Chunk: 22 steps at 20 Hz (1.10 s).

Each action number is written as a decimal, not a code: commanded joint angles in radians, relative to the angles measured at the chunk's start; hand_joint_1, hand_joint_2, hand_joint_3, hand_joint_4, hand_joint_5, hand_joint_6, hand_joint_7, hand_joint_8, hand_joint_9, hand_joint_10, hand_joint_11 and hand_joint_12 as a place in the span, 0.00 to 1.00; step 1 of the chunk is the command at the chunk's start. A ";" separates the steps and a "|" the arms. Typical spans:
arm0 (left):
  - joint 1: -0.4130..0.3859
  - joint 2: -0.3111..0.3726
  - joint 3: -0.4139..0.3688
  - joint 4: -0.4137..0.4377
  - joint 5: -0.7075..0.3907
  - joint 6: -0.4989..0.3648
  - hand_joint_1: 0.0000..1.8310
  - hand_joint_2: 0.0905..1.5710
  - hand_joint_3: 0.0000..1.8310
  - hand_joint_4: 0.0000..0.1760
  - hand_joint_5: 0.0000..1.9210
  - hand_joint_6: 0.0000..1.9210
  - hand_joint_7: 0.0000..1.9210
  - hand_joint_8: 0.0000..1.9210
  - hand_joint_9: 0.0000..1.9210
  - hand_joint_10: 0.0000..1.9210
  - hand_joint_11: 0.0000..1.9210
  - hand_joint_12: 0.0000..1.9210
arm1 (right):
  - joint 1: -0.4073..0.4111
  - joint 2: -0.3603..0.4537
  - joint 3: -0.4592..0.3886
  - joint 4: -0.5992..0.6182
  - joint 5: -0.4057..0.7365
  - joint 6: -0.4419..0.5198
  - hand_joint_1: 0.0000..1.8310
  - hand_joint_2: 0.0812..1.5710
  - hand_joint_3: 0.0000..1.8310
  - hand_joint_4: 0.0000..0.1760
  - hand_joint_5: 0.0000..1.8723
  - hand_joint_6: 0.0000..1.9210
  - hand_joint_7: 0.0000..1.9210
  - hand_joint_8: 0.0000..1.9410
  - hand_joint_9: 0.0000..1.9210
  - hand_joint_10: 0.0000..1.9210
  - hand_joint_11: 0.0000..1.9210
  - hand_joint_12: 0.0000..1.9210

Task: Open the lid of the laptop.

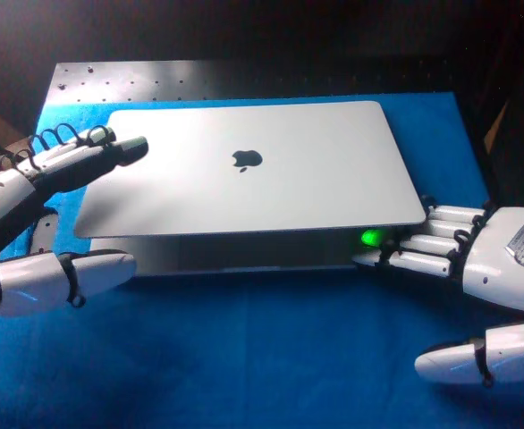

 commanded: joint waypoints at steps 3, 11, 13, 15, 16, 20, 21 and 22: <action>-0.034 -0.027 0.019 -0.008 -0.036 0.043 0.44 0.66 0.00 0.86 0.13 0.00 0.08 0.00 0.04 0.00 0.02 0.01 | 0.009 -0.015 0.001 0.013 0.031 0.006 0.00 0.75 0.00 0.00 0.03 0.00 0.02 0.00 0.02 0.00 0.03 0.02; -0.098 -0.066 0.037 -0.039 0.080 0.202 0.50 0.60 0.00 0.85 0.07 0.00 0.02 0.00 0.01 0.00 0.00 0.00 | 0.008 -0.017 -0.002 0.001 0.031 0.006 0.00 0.76 0.00 0.00 0.05 0.01 0.06 0.01 0.03 0.01 0.04 0.03; -0.107 -0.077 0.046 -0.041 0.084 0.204 0.49 0.62 0.00 0.97 0.07 0.00 0.02 0.00 0.01 0.00 0.00 0.00 | 0.008 -0.017 -0.003 -0.001 0.031 0.007 0.00 0.76 0.00 0.00 0.06 0.01 0.06 0.01 0.03 0.00 0.05 0.04; -0.125 -0.083 0.049 -0.043 0.093 0.227 0.51 0.63 0.00 0.87 0.07 0.00 0.03 0.00 0.00 0.00 0.00 0.00 | 0.008 -0.018 -0.004 -0.008 0.031 0.009 0.00 0.76 0.00 0.00 0.06 0.00 0.06 0.00 0.04 0.01 0.06 0.04; -0.134 -0.086 0.051 -0.046 0.098 0.237 0.51 0.63 0.00 0.85 0.06 0.00 0.02 0.00 0.00 0.00 0.00 0.00 | 0.008 -0.019 -0.005 -0.012 0.031 0.010 0.00 0.76 0.00 0.00 0.05 0.00 0.04 0.00 0.04 0.00 0.05 0.03; -0.198 -0.113 0.088 -0.048 0.095 0.247 0.44 0.67 0.01 0.80 0.03 0.00 0.02 0.00 0.00 0.00 0.00 0.00 | 0.008 -0.023 -0.008 -0.027 0.027 0.015 0.00 0.76 0.00 0.00 0.04 0.00 0.03 0.00 0.03 0.00 0.03 0.03; -0.211 -0.113 0.092 -0.049 0.089 0.251 0.43 0.67 0.01 0.78 0.03 0.00 0.02 0.00 0.00 0.00 0.00 0.00 | 0.008 -0.025 -0.009 -0.032 0.025 0.017 0.00 0.76 0.00 0.00 0.04 0.00 0.04 0.00 0.03 0.00 0.03 0.03; -0.230 -0.113 0.097 -0.049 0.089 0.261 0.46 0.67 0.00 0.73 0.04 0.00 0.01 0.00 0.00 0.00 0.00 0.00 | 0.008 -0.026 -0.009 -0.036 0.024 0.018 0.00 0.77 0.00 0.00 0.04 0.00 0.04 0.00 0.03 0.00 0.03 0.03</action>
